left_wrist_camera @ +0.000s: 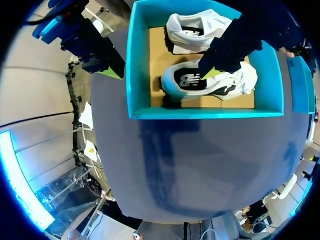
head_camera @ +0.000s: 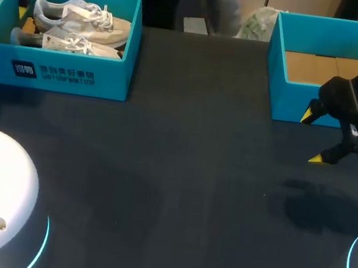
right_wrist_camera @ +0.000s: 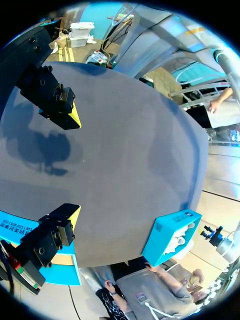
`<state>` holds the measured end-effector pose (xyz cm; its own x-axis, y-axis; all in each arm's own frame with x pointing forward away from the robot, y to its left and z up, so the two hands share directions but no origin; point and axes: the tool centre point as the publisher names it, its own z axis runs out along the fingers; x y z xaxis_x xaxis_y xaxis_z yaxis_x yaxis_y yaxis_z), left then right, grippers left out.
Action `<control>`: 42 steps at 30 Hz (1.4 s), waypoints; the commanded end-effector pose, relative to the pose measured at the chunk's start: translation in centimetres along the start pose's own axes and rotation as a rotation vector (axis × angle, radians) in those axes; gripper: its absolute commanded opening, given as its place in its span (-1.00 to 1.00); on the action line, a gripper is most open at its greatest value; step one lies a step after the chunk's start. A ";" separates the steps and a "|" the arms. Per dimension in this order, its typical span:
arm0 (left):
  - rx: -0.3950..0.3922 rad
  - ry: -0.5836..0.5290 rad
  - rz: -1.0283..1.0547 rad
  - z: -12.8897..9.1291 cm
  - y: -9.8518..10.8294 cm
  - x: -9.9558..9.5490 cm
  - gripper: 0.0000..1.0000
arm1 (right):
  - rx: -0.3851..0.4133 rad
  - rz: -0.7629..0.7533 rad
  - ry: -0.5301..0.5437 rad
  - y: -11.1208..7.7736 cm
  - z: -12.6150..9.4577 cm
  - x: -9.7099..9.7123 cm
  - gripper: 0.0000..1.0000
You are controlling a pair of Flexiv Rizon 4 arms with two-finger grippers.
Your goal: Take the shoe out of the shoebox, open the shoe tongue, remove and reinsert the insole, then place the shoe into the shoebox
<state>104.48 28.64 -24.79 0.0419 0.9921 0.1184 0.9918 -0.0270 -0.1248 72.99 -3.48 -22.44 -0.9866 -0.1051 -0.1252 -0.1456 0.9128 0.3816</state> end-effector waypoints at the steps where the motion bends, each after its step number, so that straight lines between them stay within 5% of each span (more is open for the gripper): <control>1: -0.106 -0.032 0.033 1.2 -0.4 -0.1 0.86 | 0.002 0.000 -0.001 0.0 0.1 0.0 1.00; 3: -0.113 -0.033 0.016 1.7 -0.1 -0.3 0.88 | 0.002 0.000 -0.001 0.0 0.1 0.0 1.00; 7: -0.120 -0.041 0.016 2.7 0.6 -0.6 0.54 | 0.002 0.000 -0.001 0.0 0.1 0.0 1.00; 13: -0.124 -0.040 0.011 4.0 1.5 -1.0 0.32 | 0.002 0.000 -0.001 0.0 0.1 0.0 1.00; 23: -0.152 -0.051 0.013 5.7 2.2 -1.4 0.29 | 0.002 0.000 -0.001 0.0 0.1 0.0 1.00; 28: -0.142 -0.060 0.006 6.9 2.6 -1.3 0.04 | 0.002 0.000 -0.001 0.0 0.1 0.0 1.00; 42: -0.155 -0.061 0.000 9.6 2.8 -0.5 0.39 | 0.002 0.000 -0.001 0.0 0.1 0.0 1.00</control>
<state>106.04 29.10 -33.83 0.0378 0.9975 0.0601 0.9990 -0.0392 0.0227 72.99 -3.49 -22.44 -0.9866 -0.1049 -0.1252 -0.1455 0.9128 0.3817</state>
